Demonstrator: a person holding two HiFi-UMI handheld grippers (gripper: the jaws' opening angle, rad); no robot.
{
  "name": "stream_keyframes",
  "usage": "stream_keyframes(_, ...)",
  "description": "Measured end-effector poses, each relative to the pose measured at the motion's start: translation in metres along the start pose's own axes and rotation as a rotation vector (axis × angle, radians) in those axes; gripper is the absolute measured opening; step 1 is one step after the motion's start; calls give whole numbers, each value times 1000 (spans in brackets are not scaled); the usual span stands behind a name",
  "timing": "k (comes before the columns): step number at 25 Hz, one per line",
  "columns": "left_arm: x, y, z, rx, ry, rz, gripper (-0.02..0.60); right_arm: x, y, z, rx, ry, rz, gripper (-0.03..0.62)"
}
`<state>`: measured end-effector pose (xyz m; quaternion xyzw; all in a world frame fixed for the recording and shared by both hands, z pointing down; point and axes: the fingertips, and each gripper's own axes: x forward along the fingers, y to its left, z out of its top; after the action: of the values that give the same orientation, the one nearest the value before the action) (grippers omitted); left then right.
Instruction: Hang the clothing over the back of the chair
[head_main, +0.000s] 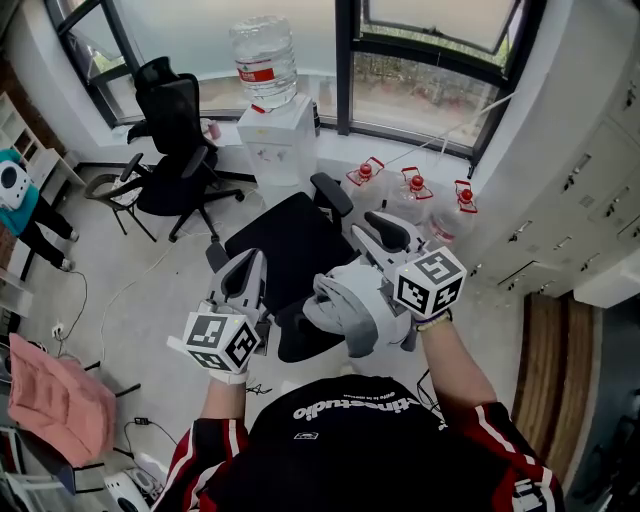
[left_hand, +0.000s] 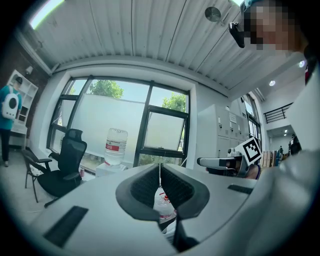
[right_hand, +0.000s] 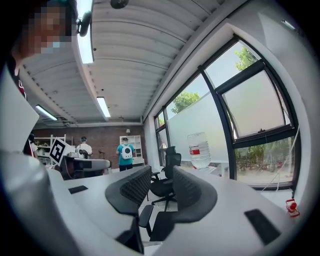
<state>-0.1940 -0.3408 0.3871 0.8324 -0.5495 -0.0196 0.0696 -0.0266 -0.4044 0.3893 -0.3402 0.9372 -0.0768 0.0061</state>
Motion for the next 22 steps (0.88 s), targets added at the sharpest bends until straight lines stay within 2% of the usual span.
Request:
stream_keyframes(10,3,-1,-1,-1,-1,-2,28,2,4,-6,-6,-1,6,82)
stream_keyframes(22,4,3,-4,-4,2,11,28,6,5,-16,-5,9,-4,41)
